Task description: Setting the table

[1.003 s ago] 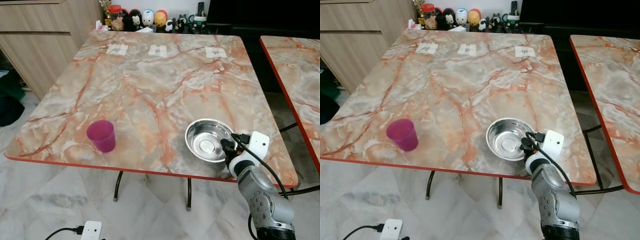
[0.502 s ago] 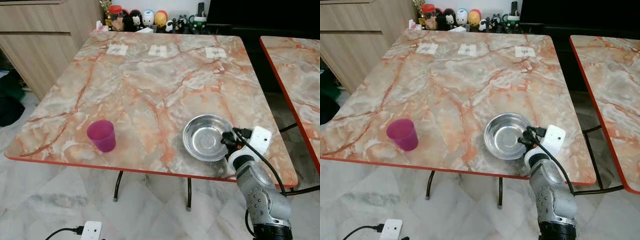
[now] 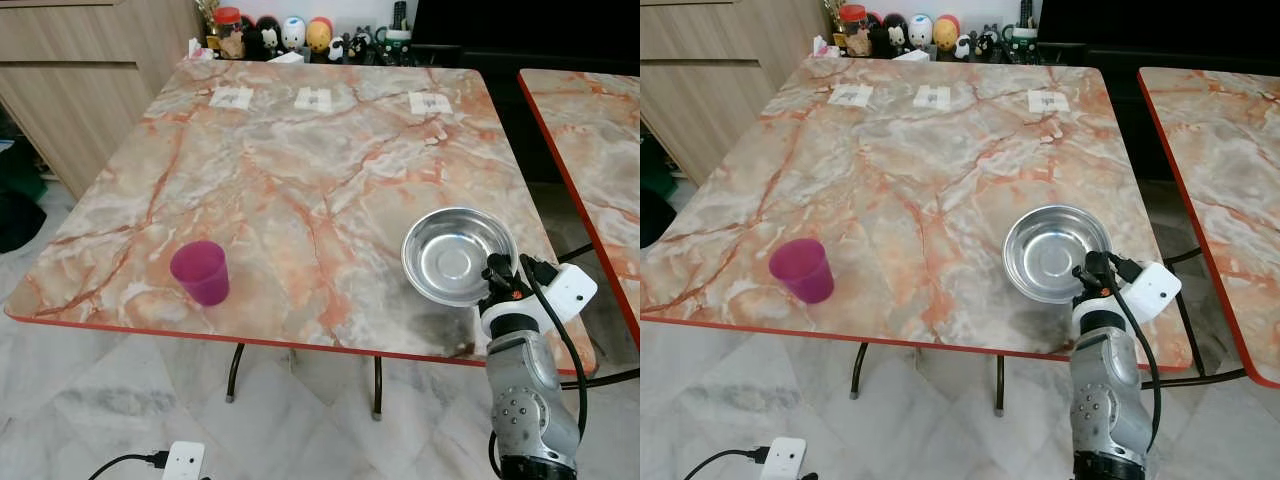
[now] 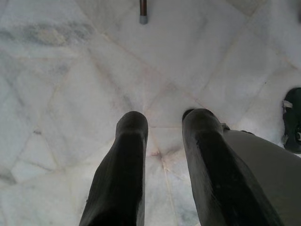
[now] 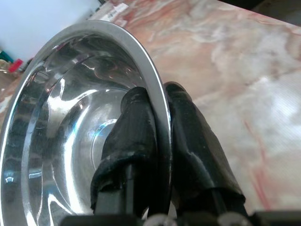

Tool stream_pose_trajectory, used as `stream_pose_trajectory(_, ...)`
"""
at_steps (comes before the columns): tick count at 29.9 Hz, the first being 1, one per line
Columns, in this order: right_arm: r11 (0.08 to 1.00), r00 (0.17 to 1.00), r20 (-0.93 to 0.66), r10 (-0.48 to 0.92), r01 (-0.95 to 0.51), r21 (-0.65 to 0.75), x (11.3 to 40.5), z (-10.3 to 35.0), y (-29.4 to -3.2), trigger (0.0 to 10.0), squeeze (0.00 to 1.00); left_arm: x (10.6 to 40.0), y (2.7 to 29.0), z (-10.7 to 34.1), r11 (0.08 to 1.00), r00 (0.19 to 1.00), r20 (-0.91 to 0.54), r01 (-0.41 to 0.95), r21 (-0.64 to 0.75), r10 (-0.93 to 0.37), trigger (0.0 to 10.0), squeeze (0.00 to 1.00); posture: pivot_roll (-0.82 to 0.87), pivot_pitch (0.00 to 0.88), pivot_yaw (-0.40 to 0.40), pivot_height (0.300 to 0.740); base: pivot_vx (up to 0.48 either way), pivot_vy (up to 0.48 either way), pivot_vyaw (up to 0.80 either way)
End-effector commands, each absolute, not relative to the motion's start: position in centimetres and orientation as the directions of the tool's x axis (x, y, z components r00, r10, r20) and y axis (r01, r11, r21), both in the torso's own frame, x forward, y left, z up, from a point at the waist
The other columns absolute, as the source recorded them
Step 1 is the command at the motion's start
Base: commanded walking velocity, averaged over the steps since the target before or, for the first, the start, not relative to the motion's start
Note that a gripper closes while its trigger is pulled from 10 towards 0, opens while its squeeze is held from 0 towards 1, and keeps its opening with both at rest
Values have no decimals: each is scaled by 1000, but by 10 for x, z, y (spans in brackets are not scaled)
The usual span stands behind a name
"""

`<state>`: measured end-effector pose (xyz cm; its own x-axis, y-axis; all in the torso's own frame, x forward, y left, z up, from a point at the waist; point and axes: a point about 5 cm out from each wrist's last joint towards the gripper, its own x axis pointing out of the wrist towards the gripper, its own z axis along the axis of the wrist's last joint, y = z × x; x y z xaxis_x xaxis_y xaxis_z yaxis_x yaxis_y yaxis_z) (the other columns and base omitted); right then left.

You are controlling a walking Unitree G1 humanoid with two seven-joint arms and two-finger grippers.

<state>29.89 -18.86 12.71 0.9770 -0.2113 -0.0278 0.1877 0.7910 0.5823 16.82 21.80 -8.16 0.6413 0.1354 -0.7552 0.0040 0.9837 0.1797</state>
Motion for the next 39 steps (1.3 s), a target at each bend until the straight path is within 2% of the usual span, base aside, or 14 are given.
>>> stream_pose_trajectory(1,786,976,4,-217,172,594,300,132,-187,10000,0,162,219,-85,982,622,-771,16,190,139,10000,0,-9,125,-13,740,0,-480,0)
stream_pose_trajectory(14,797,967,40,-252,184,575,300,136,-191,10000,0,162,218,-85,980,621,-771,28,197,137,10000,0,-11,125,-14,740,0,-473,0)
stream_pose_trajectory(19,797,962,61,-266,184,575,300,138,-193,10000,0,162,218,-85,980,621,-771,28,198,138,10000,0,-10,125,-14,740,0,-472,-683)
stream_pose_trajectory(39,804,955,72,-287,200,560,301,140,-197,10000,0,161,220,-85,979,617,-774,27,201,142,10000,0,-16,126,-8,740,0,-466,0)
